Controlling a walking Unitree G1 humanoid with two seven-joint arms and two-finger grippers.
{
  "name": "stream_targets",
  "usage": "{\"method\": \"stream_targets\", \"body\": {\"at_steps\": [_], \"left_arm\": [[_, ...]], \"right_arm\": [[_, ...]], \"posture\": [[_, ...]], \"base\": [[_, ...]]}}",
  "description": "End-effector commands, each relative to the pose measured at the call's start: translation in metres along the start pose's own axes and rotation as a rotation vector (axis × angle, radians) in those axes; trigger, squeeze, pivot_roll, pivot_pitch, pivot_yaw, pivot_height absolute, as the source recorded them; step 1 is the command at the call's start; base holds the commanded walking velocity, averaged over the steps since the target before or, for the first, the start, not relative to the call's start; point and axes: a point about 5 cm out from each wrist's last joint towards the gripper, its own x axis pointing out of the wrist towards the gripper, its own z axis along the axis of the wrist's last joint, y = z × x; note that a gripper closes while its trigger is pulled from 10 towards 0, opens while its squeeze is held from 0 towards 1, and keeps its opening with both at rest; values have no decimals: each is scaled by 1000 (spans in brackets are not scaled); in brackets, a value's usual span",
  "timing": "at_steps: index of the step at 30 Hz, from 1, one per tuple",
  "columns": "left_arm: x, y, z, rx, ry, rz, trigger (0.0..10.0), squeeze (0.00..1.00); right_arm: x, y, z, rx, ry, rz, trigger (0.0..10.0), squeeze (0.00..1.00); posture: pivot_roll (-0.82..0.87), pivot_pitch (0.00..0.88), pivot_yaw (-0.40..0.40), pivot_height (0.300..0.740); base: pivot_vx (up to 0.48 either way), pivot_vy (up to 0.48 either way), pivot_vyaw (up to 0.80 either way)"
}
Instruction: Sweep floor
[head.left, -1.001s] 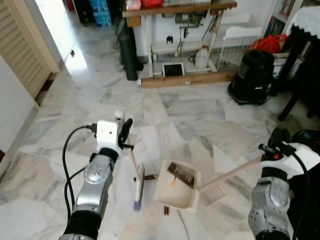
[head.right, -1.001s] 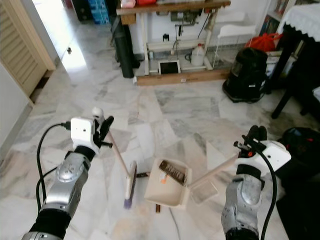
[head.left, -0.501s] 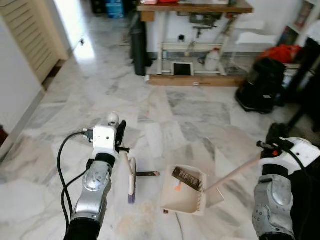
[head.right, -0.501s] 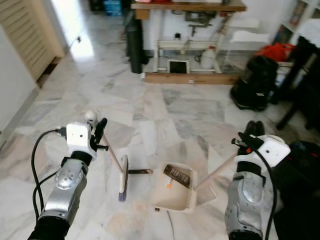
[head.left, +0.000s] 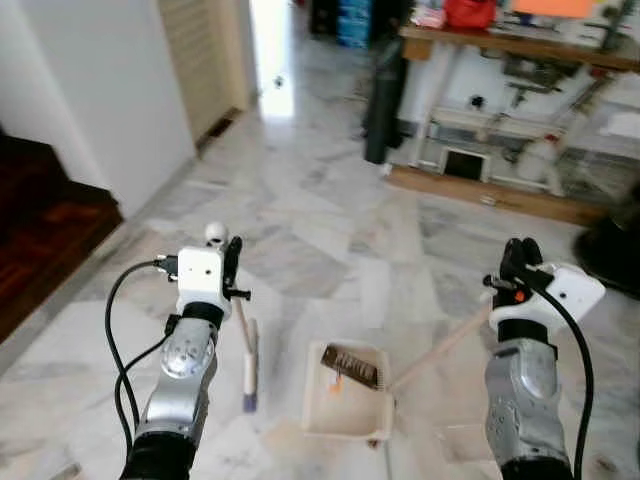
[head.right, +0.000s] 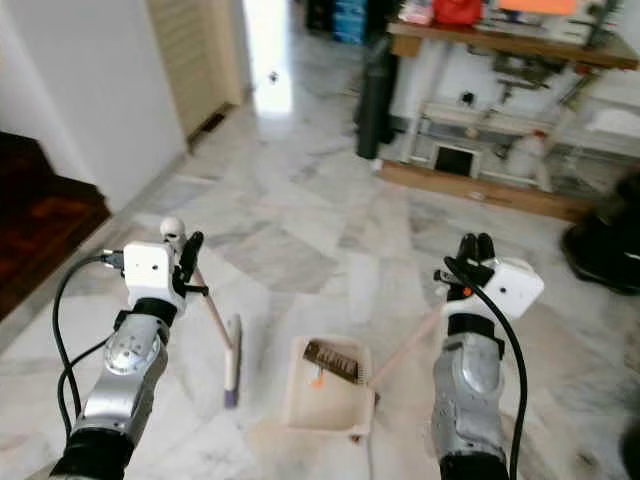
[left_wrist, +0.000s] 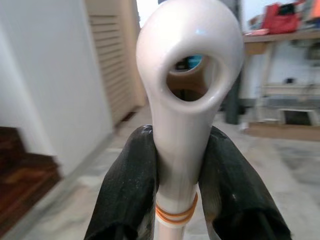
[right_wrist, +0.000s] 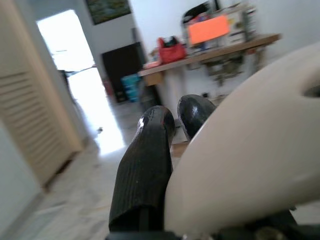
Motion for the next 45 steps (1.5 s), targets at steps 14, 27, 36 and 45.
{"method": "stream_targets", "body": {"at_steps": [14,27,36,45], "left_arm": [[4,-6,12,-6,-47,6,10000,0],[1,-6,9,-9,-32,12,10000,0],[-1,-6,8,-7,-21,12,10000,0],[-3,-4,7,-7,-15,18,10000,0]], "right_arm": [[8,13,8,29,-32,36,10000,0],[8,15,8,33,-28,44,10000,0],[7,16,6,37,-18,47,10000,0],[9,19,3,55,0,39,10000,0]], "posture": [[30,0,-39,740],[18,0,-37,740],[28,0,-41,740],[39,0,-40,740]], "base": [[0,0,800],[0,0,800],[0,0,800],[0,0,631]]}}
